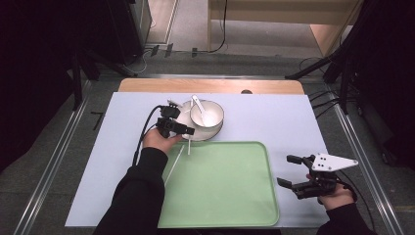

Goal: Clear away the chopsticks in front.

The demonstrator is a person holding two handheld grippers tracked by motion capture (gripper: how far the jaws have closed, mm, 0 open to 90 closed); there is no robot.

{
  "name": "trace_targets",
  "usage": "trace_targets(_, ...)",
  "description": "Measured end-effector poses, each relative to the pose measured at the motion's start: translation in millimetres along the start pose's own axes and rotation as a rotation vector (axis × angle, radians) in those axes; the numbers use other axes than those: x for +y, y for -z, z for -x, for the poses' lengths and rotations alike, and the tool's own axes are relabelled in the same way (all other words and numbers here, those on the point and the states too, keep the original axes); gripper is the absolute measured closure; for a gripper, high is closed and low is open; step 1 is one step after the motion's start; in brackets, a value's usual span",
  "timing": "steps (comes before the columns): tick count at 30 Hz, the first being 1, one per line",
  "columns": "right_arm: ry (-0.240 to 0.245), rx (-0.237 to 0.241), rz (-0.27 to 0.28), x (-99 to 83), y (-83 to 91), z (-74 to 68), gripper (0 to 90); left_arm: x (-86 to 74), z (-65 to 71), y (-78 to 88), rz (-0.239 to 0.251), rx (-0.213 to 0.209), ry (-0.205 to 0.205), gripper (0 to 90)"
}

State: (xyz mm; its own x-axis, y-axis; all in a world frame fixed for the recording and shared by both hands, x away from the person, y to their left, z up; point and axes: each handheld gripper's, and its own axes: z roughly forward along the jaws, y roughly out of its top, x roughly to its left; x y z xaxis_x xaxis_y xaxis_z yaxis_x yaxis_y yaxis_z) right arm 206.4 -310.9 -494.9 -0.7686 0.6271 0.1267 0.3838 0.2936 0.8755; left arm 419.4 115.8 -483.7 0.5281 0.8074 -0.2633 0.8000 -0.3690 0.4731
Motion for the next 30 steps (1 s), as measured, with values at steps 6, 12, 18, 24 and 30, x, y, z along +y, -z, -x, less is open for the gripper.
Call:
trace_targets(6,-0.003,0.005,-0.007,-0.4,-0.6,-0.2,14.1,1.7,-1.4,-5.0,0.002,0.039,0.034,64.0)
trace_targets(12,-0.003,0.006,-0.007,-0.4,-0.6,-0.1,14.1,4.2,-8.9,-8.4,0.017,0.032,0.095,68.9)
trace_targets(18,-0.004,0.007,-0.006,-0.3,-0.8,-0.1,14.1,6.5,-14.0,-12.2,0.024,0.016,0.159,77.7)
trace_targets(24,-0.005,0.006,-0.005,-0.4,-0.4,0.2,14.1,5.9,-15.6,-13.1,0.018,0.043,0.168,83.7)
trace_targets(30,-0.003,0.006,-0.005,-0.6,-0.3,0.1,14.1,6.0,-15.7,-11.7,0.008,0.038,0.194,85.4)
